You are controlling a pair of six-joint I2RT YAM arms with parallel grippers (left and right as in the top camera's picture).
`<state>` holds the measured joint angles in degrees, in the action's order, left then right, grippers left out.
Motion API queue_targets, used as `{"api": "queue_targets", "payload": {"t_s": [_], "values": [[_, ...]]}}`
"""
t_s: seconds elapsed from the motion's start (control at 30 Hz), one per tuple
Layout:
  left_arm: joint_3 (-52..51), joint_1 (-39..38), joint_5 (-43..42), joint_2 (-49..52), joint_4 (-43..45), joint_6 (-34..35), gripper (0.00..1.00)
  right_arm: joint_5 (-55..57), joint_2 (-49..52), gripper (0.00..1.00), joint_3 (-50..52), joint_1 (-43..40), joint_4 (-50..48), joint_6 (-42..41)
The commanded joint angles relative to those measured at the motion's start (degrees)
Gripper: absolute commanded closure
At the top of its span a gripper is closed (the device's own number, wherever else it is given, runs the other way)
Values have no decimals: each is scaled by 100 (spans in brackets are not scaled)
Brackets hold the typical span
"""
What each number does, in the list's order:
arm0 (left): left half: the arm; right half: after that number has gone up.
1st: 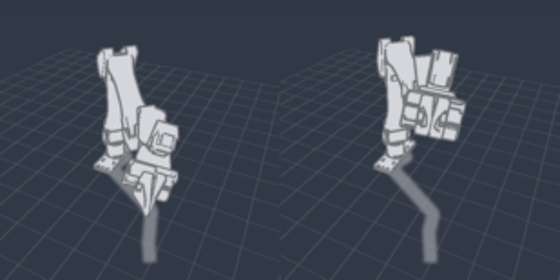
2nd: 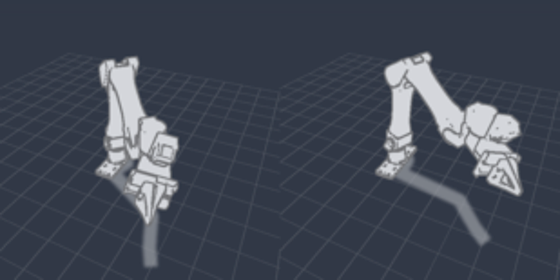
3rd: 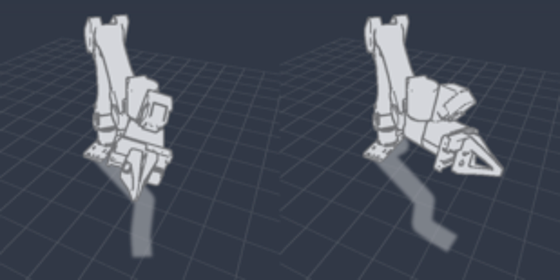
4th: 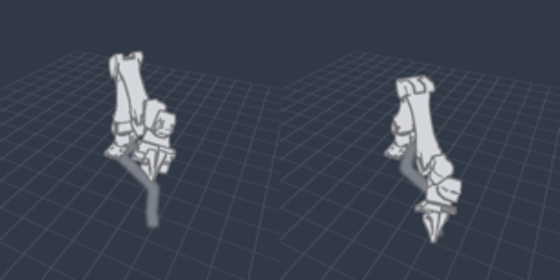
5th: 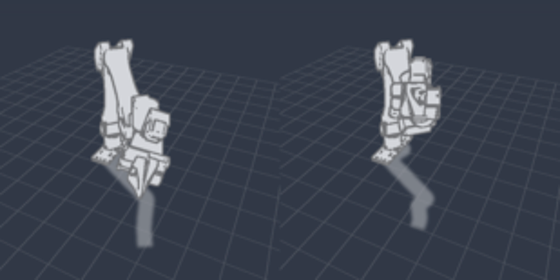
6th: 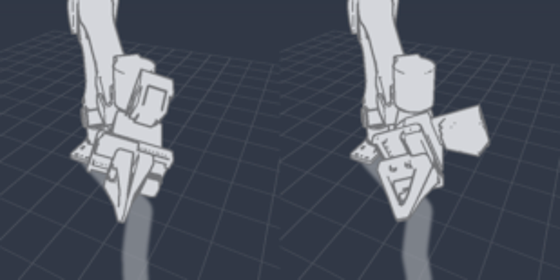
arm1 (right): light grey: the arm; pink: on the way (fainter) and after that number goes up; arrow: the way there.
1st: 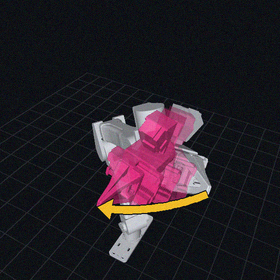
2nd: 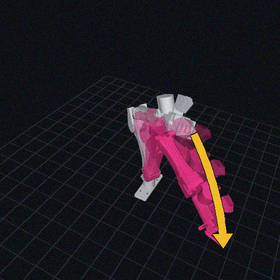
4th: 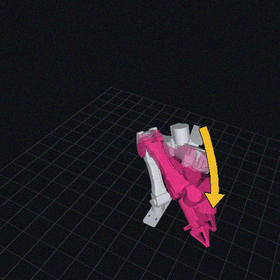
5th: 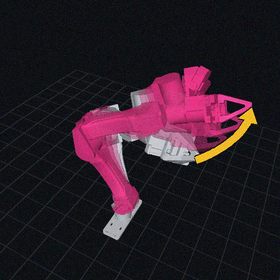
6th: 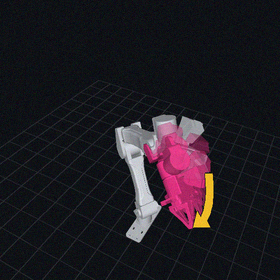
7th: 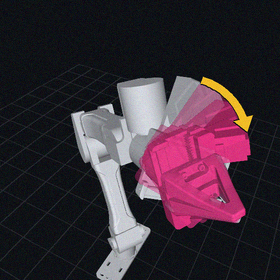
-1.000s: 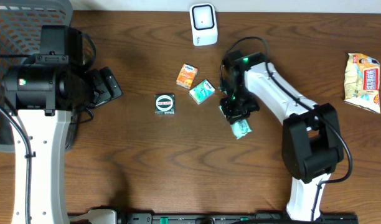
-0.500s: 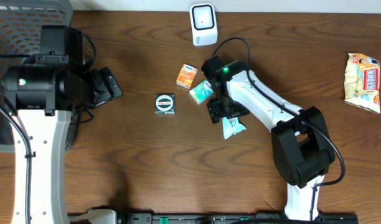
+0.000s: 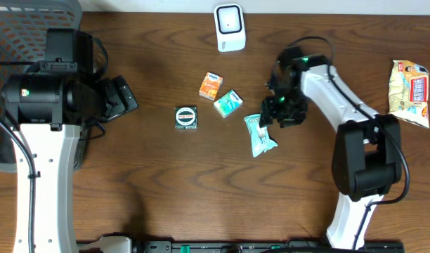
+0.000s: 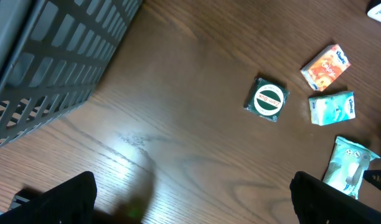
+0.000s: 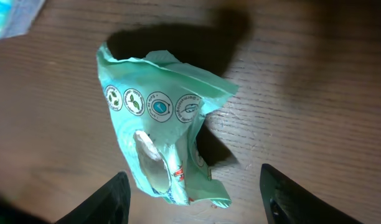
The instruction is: Scan the item barcode
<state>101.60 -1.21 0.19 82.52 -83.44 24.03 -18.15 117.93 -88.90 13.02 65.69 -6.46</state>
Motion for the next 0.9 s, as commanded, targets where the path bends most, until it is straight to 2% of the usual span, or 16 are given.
{"api": "queue_targets", "payload": {"t_s": [0.0,0.17,0.23,0.33,0.5,0.67,0.87], "values": [[-11,28,48,20,-9,24,2,-511,7,39,203,33,-68,313],[-11,28,48,20,-9,24,3,-538,7,40,748,111,-621,127],[-11,28,48,20,-9,24,3,-533,7,44,1113,140,-1012,-24],[-11,28,48,20,-9,24,2,-533,7,58,1434,131,-1401,-122],[-11,28,48,20,-9,24,2,-535,4,97,1523,129,-1602,-142],[-11,28,48,20,-9,24,2,-540,4,99,1113,127,-1401,-369],[-11,28,48,20,-9,24,2,-538,4,99,-153,133,-1333,-800]]}}
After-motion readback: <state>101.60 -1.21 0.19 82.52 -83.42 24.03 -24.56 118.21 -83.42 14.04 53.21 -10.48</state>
